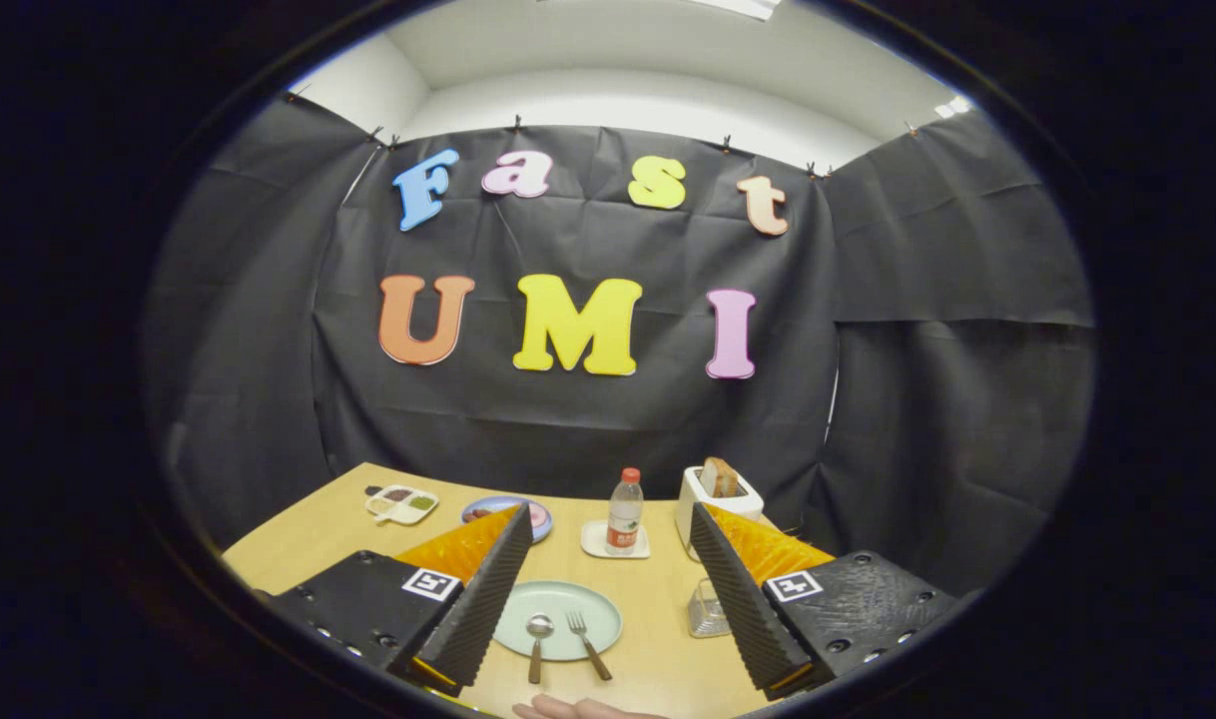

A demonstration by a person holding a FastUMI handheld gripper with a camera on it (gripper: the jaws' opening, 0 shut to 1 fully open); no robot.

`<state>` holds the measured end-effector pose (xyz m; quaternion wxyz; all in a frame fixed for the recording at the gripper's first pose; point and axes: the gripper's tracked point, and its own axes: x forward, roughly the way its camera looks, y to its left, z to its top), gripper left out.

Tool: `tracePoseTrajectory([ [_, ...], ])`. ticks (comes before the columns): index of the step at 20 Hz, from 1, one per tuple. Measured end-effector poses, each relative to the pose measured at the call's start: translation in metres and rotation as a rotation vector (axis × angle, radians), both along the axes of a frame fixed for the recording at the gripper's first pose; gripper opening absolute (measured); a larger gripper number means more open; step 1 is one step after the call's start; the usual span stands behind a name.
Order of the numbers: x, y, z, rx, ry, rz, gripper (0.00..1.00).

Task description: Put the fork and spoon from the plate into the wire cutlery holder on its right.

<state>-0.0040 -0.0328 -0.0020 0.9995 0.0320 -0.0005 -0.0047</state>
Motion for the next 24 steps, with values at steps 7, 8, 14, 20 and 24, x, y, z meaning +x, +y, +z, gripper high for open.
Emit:
tracePoseTrajectory([
  [7, 0.012, 0.001, -0.020, 0.004, 0.055, 0.034, 0.95],
  [8, 0.016, 0.003, -0.025, -0.003, 0.068, 0.049, 0.95],
  [14, 0.046, 0.012, -0.106, -0.030, 0.294, 0.157, 0.96],
  [20, 0.068, 0.016, -0.215, -0.090, 0.550, 0.223, 0.95],
  [24, 0.079, 0.015, -0.268, -0.150, 0.670, 0.253, 0.92],
])
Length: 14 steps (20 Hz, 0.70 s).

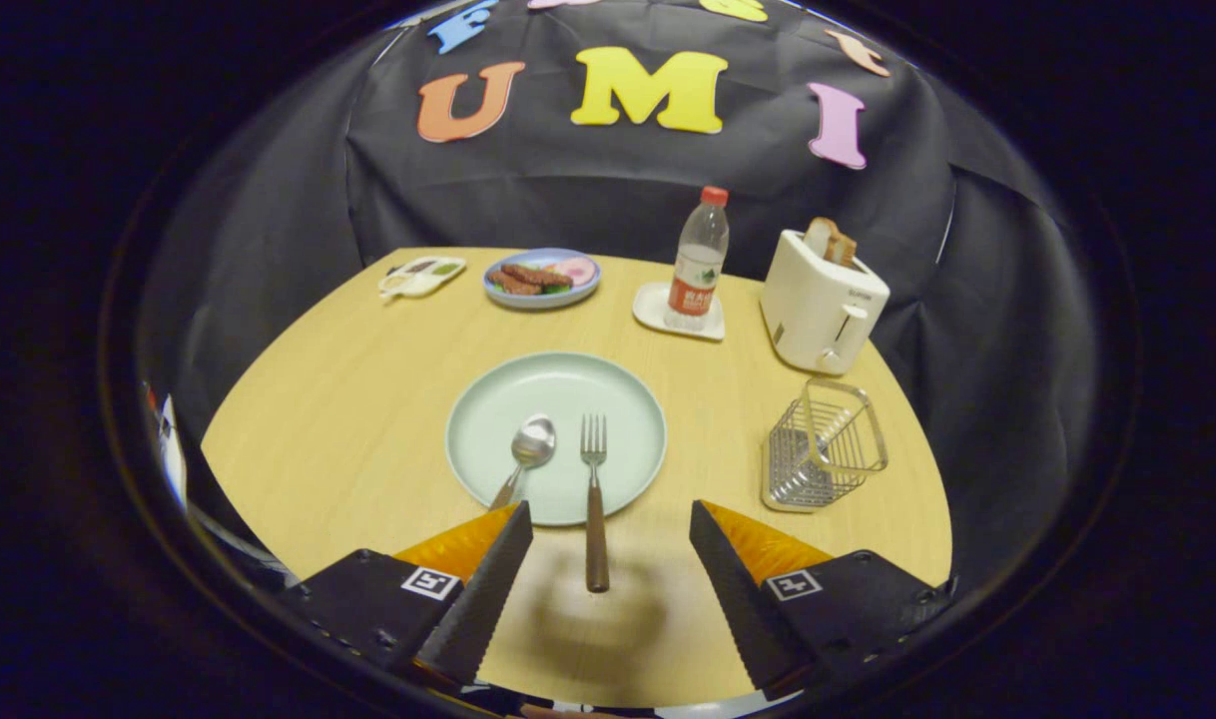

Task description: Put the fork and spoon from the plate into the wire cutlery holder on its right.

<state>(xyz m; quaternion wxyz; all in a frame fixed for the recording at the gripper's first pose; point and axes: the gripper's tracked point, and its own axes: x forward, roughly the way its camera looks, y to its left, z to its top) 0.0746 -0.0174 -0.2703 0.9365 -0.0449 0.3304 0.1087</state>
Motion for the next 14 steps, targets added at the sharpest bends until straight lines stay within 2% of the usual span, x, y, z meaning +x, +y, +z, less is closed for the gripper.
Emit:
tracePoseTrajectory([
  [4, 0.007, 0.004, -0.029, 0.002, 0.120, 0.012, 0.81],
  [5, 0.008, 0.005, -0.032, 0.010, 0.137, 0.011, 0.70],
  [9, 0.009, 0.010, -0.043, -0.004, 0.196, 0.028, 0.49],
  [11, 0.004, 0.004, -0.049, -0.043, 0.246, 0.017, 0.27],
  [14, -0.002, 0.005, -0.050, -0.043, 0.284, 0.030, 0.27],
])
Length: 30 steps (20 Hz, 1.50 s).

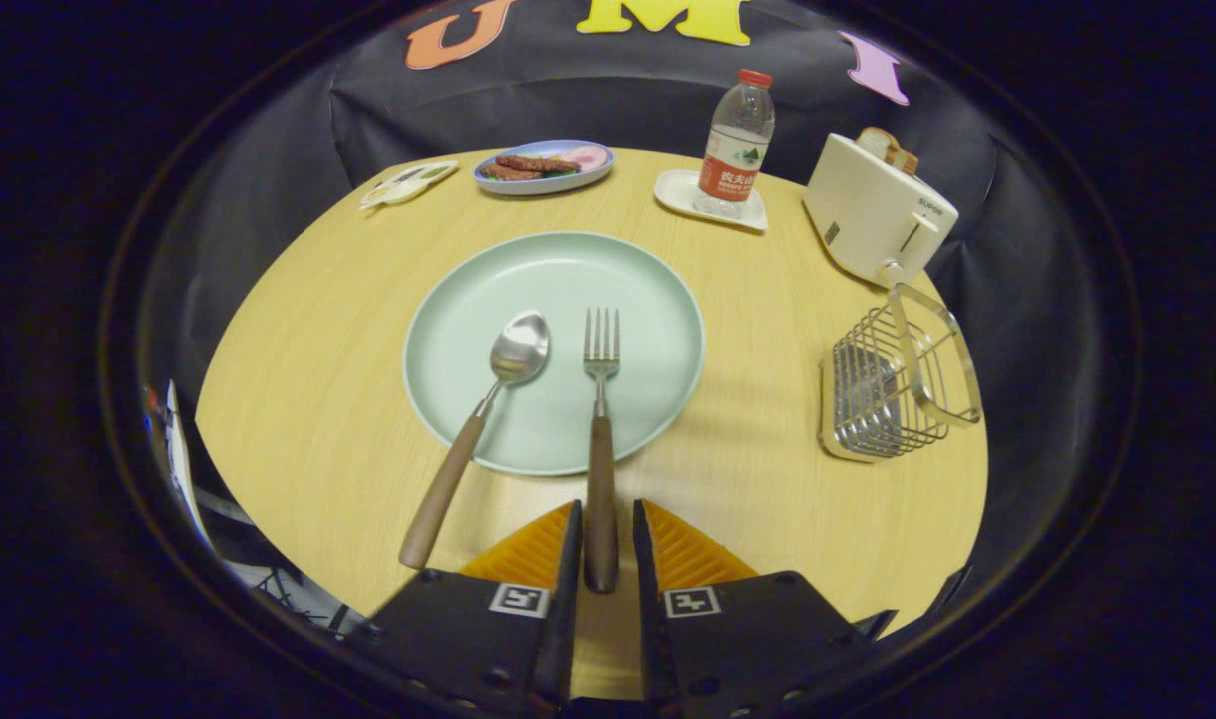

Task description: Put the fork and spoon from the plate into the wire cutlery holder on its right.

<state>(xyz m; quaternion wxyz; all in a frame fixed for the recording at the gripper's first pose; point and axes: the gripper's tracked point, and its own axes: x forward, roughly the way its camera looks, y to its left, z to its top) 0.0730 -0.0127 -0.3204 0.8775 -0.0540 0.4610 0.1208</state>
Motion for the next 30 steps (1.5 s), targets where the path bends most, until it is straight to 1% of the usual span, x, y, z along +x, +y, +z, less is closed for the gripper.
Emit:
tracePoseTrajectory([
  [1, 0.000, 0.001, -0.006, -0.003, 0.006, 0.006, 0.13],
  [2, -0.001, 0.001, -0.003, -0.001, 0.011, 0.012, 0.13],
  [3, -0.002, 0.001, -0.002, 0.005, 0.021, 0.015, 0.08],
  [8, -0.006, -0.005, 0.027, 0.038, 0.000, 0.015, 0.08],
  [11, -0.010, -0.008, 0.045, 0.079, -0.015, 0.015, 0.08],
  [13, -0.015, -0.008, 0.058, 0.105, -0.030, 0.026, 0.05],
  [15, -0.020, -0.010, 0.069, 0.112, -0.045, 0.033, 0.04],
  [18, -0.027, -0.019, 0.086, 0.128, -0.058, 0.017, 0.04],
  [20, -0.030, -0.027, 0.097, 0.130, -0.053, 0.026, 0.04],
  [22, -0.027, -0.045, 0.107, 0.108, -0.075, 0.003, 0.04],
  [25, -0.023, -0.071, 0.119, 0.096, -0.084, -0.052, 0.04],
  [30, -0.018, -0.122, 0.130, 0.115, -0.073, -0.174, 0.04],
])
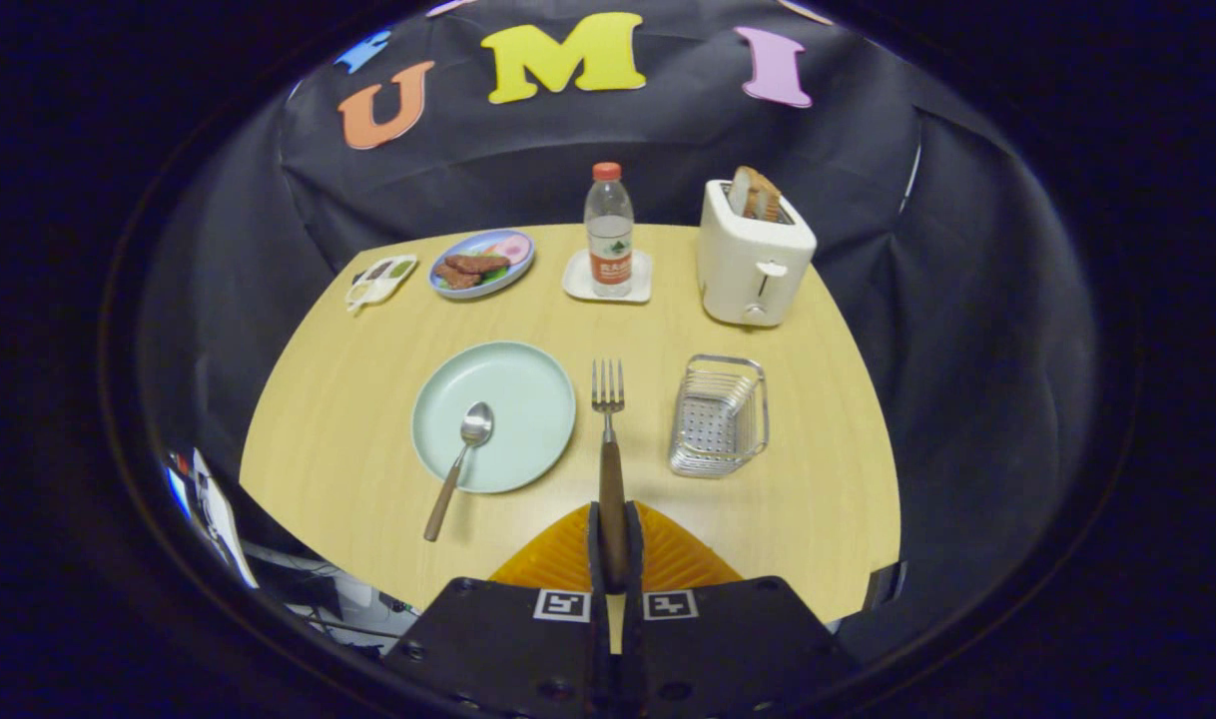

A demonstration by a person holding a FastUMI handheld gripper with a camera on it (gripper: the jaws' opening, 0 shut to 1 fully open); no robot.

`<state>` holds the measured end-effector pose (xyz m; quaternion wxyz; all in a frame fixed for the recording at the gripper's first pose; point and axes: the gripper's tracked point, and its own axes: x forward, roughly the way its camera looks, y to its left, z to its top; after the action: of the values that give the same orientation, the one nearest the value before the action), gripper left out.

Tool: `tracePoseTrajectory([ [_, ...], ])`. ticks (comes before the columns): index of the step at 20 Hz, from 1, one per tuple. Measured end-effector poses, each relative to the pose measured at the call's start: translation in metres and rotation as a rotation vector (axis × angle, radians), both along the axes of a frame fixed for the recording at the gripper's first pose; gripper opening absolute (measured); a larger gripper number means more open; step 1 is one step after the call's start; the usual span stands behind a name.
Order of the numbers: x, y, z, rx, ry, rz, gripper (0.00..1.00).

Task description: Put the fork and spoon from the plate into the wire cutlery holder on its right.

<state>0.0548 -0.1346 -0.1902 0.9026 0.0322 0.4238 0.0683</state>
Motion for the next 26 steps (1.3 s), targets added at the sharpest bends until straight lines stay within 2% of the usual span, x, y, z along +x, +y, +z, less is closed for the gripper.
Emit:
tracePoseTrajectory([
  [7, 0.001, -0.047, -0.002, 0.009, 0.027, -0.088, 0.04],
  [13, 0.013, -0.066, -0.024, 0.032, 0.157, -0.138, 0.05],
  [20, 0.038, -0.073, -0.019, 0.016, 0.212, -0.114, 0.05],
  [24, 0.040, -0.076, -0.024, -0.025, 0.314, -0.050, 0.05],
  [26, 0.039, -0.072, -0.023, 0.002, 0.368, -0.034, 0.05],
])
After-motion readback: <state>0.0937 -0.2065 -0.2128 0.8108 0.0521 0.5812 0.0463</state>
